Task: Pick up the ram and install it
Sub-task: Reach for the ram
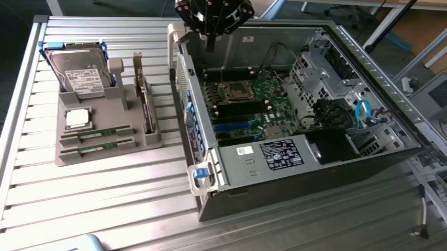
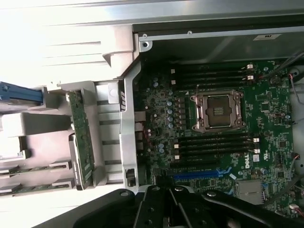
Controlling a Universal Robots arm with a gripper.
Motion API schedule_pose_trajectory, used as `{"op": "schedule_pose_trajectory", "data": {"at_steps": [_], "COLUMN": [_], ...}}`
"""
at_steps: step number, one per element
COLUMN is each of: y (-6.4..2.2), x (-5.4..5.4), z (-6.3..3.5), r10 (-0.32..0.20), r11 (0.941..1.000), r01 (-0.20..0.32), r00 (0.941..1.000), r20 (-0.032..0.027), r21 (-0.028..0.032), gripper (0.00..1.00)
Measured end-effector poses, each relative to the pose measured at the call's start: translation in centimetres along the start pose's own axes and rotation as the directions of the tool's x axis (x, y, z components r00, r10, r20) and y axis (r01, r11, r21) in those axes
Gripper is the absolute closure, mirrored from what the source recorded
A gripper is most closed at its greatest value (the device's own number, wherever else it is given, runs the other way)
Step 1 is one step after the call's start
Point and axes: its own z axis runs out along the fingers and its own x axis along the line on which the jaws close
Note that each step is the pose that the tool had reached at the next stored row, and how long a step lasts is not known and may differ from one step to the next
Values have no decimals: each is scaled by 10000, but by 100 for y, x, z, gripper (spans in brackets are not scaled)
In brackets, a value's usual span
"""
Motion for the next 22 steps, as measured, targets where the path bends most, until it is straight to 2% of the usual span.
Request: {"op": "schedule_pose_trajectory", "data": {"at_steps": [14, 22], "y": [-21, -33], "x": [296, 512], "z": [-8, -14], "r10": [-1, 0], "r11": [10000, 10000], "r01": [1, 0], "r00": [10000, 10000], "r20": [0, 1], "r21": [0, 0], "gripper": [89, 89]}}
